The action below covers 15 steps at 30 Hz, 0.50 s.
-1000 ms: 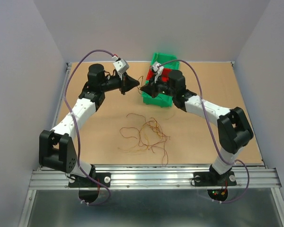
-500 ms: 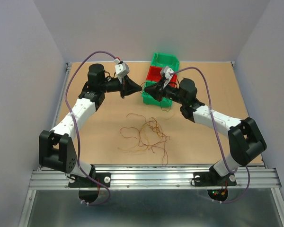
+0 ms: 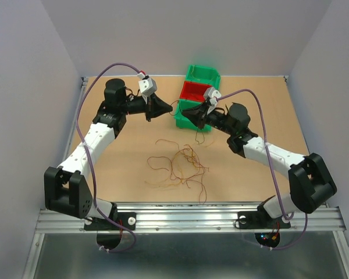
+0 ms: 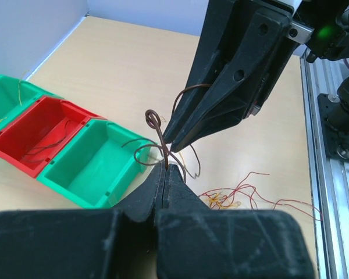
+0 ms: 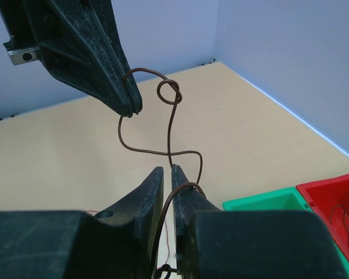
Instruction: Untangle the cables
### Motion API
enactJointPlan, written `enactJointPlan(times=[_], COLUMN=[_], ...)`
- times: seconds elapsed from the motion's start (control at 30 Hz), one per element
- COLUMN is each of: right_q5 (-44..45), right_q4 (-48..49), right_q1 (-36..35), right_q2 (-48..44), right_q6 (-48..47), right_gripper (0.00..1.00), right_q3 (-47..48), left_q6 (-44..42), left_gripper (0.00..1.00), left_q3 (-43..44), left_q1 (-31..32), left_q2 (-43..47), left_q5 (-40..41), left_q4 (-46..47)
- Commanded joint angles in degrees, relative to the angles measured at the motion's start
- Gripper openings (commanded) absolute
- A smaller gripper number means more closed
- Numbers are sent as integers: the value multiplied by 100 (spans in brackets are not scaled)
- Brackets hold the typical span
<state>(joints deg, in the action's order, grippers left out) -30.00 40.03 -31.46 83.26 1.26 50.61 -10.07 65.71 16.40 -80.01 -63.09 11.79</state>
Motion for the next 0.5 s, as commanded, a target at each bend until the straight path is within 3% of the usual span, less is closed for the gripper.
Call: enactJointPlan(times=[0.0, 0.27, 0.47], right_q5=[108, -6, 21], right_q4=[523, 786, 918], right_q1=[35, 35, 35], right_q2=[-205, -153, -47], right_q6=[-266, -284, -336], right_gripper=[17, 25, 39], right_q3=[-165, -245, -174], left_q6=[-22, -13, -4], left_gripper=[0, 0, 0], left_q3=[231, 293, 381], left_q1=[-23, -23, -14], left_q2=[275, 205, 117], left_q5=[-37, -309, -502], left_q4=[34, -37, -151])
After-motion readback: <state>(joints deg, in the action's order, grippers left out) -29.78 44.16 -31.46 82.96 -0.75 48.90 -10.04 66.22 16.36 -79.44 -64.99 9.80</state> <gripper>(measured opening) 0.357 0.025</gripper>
